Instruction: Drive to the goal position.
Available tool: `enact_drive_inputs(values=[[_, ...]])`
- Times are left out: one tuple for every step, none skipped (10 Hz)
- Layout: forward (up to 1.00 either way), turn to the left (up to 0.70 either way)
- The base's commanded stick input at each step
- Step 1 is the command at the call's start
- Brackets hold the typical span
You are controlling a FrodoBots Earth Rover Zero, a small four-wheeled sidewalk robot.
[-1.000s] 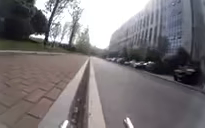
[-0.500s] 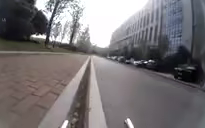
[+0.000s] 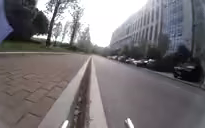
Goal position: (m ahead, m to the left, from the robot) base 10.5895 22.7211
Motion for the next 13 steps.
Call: enact_drive_inputs(values=[[0.00, 0.11], [0.00, 0.00], [0.00, 0.00], [0.00, 0.00], [0.00, 0.00], [0.00, 0.00], [0.00, 0.00], [0.00, 0.00], [0.00, 0.00], [0.00, 0.00], [0.00, -0.36], [0.00, -0.56], [0.00, -0.70]])
